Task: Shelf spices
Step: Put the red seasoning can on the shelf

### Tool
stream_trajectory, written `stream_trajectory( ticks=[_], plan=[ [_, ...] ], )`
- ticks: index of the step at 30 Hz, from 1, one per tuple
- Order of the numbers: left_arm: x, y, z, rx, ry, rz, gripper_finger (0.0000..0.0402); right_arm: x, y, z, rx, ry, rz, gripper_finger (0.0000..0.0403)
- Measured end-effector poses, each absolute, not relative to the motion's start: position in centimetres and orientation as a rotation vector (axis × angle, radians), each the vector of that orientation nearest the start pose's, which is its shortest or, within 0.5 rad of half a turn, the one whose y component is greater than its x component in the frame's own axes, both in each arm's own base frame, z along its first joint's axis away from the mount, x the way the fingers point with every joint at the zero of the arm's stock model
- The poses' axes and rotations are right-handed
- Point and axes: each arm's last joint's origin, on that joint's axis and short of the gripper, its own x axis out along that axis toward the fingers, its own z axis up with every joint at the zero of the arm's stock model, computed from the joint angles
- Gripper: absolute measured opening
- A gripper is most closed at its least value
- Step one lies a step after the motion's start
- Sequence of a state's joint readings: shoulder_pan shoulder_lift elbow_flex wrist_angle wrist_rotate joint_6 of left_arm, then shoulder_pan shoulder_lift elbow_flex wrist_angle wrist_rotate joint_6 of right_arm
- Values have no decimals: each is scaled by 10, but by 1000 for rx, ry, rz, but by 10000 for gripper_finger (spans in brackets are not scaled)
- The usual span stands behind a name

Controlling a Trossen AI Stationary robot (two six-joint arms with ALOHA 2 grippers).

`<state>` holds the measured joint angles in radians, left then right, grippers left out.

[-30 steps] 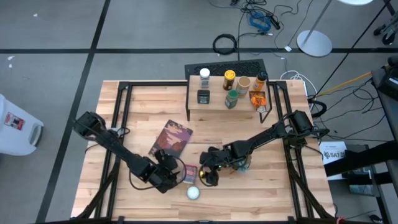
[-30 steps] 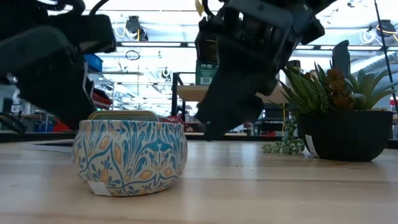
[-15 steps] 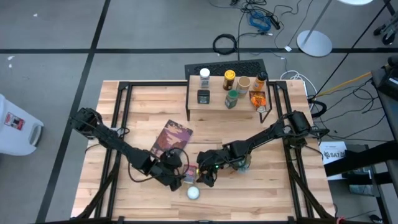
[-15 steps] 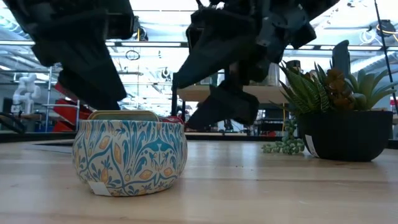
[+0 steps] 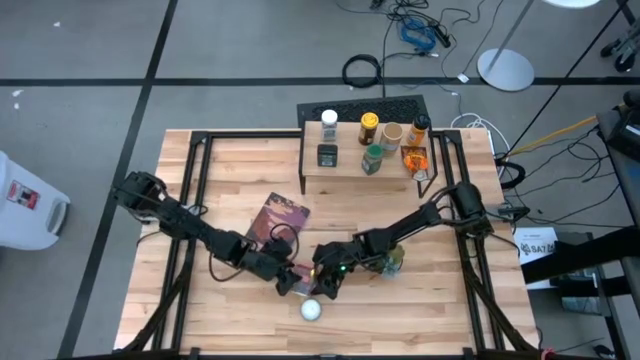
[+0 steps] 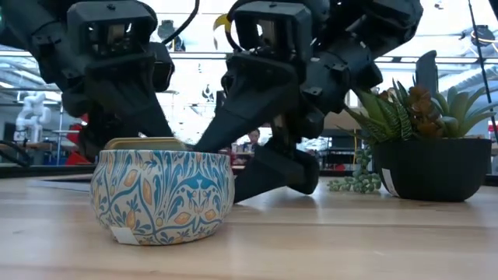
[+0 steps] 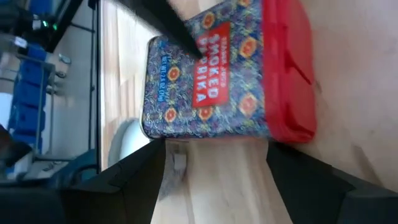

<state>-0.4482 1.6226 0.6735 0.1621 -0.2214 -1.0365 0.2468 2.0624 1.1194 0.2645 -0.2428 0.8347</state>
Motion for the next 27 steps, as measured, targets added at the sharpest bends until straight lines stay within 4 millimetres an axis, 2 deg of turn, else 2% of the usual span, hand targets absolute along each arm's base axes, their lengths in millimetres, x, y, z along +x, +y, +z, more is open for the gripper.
stream_trajectory(
  ticks=[7,14,27],
  plan=[
    [270,-114,130,-759,735,148,283,402,95,114,796,795,117,271],
    [273,-109,130,-752,705,156,283,406,91,116,789,727,122,269],
    [280,-108,139,-681,599,112,283,409,93,122,652,663,171,222]
  ],
)
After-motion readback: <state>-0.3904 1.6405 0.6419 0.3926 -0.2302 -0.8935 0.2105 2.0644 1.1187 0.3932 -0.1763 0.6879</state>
